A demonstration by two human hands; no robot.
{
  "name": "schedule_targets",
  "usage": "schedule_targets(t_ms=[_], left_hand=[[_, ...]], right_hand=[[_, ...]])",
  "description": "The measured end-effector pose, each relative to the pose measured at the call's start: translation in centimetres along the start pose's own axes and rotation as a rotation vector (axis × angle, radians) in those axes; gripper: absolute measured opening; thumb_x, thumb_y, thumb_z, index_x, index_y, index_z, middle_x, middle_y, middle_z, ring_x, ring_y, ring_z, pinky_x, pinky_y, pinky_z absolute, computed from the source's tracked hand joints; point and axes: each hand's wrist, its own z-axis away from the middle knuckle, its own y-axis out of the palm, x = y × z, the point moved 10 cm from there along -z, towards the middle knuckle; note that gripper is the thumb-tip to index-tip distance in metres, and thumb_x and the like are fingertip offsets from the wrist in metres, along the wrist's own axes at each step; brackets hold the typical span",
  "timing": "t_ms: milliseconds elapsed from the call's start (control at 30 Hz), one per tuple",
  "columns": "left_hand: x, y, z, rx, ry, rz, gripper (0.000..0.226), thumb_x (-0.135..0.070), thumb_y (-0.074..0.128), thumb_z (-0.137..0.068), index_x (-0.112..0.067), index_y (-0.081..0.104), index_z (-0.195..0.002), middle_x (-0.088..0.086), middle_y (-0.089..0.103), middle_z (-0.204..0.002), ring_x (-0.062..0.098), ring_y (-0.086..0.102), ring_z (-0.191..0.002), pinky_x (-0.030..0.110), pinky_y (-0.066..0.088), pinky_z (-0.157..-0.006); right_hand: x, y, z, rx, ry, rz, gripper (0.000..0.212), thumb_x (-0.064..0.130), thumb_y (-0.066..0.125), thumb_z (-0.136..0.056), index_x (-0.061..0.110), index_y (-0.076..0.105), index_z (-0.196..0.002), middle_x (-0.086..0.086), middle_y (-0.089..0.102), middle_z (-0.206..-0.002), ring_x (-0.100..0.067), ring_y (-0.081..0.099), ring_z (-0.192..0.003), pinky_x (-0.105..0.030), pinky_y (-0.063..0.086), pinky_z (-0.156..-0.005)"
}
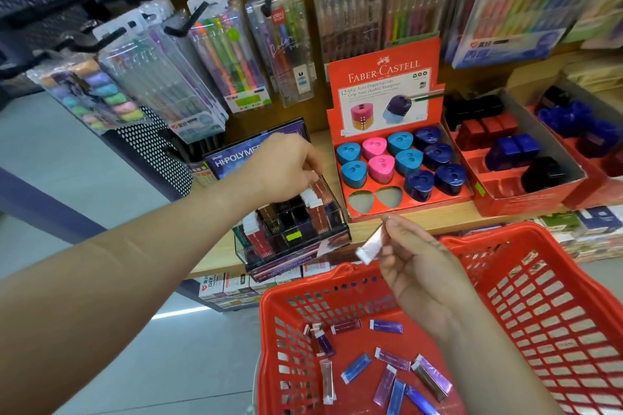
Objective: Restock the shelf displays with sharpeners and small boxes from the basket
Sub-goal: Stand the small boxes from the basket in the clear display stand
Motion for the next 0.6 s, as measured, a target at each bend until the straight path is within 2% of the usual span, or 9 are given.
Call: schedule_targets(t_ms=[133,267,367,500,567,600], left_hand=[[-0.5,1.3,-0.3,0.033,0.014,-0.031,0.012,-0.02,0.069,-0.086,-0.02,0.073,-0.097,-0.005,0.072,-0.092,0.011,0.066,-0.087,0.03,0.053,-0.081],[-0.8,2.0,-0.8,0.034,-0.01,-0.056,0.008,-0.019,0.072,-0.083,-0.022,0.064,-0.083,-0.005,0.071,-0.083,0.013,0.065,-0.082,0.03,0.053,-0.074],[-0.5,2.5,-1.0,0.073,-0.068,-0.019,0.011,-0.02,0.073,-0.081,-0.024,0.064,-0.079,-0.009,0.066,-0.078,0.011,0.063,-0.08,0.029,0.052,-0.073],[0.5,1.7,-0.8,0.053,-0.143,0.169,0.01,-0.024,0.071,-0.084,-0.021,0.071,-0.093,-0.009,0.068,-0.088,0.008,0.061,-0.084,0.022,0.046,-0.074],[0.5,0.9,0.0,0.06,-0.168,0.363,0.005,-0.023,0.067,-0.088,-0.021,0.072,-0.088,-0.007,0.07,-0.084,0.005,0.061,-0.077,0.02,0.047,-0.069],[0.1,1.1,0.6,0.121,-0.179,0.478,0.01,-0.024,0.065,-0.09,-0.019,0.072,-0.086,-0.003,0.071,-0.081,0.005,0.062,-0.071,0.02,0.049,-0.065]], right_hand=[[0.1,0.1,-0.1,0.012,0.011,-0.043,0.014,0.001,0.061,-0.087,0.005,0.065,-0.101,-0.006,0.064,-0.07,-0.011,0.06,-0.055,-0.018,0.051,-0.047],[0.2,0.0,-0.1,0.002,0.008,-0.061,0.016,0.002,0.062,-0.088,0.004,0.063,-0.104,-0.006,0.063,-0.069,-0.012,0.063,-0.055,-0.018,0.053,-0.048],[0.4,0.0,0.0,0.002,0.007,-0.049,0.009,0.003,0.063,-0.087,0.005,0.064,-0.096,-0.006,0.065,-0.066,-0.014,0.066,-0.057,-0.018,0.054,-0.05],[0.5,0.3,0.2,0.027,-0.005,-0.016,0.008,0.002,0.064,-0.084,0.005,0.064,-0.092,-0.011,0.072,-0.072,-0.017,0.072,-0.066,-0.018,0.056,-0.054],[0.6,0.5,0.2,0.047,-0.02,-0.014,0.017,0.002,0.065,-0.079,0.002,0.064,-0.096,-0.013,0.074,-0.079,-0.017,0.073,-0.071,-0.018,0.057,-0.058],[0.7,0.6,0.3,0.055,-0.03,-0.021,0.02,0.002,0.066,-0.076,0.001,0.063,-0.096,-0.014,0.074,-0.082,-0.018,0.073,-0.073,-0.019,0.058,-0.061]])
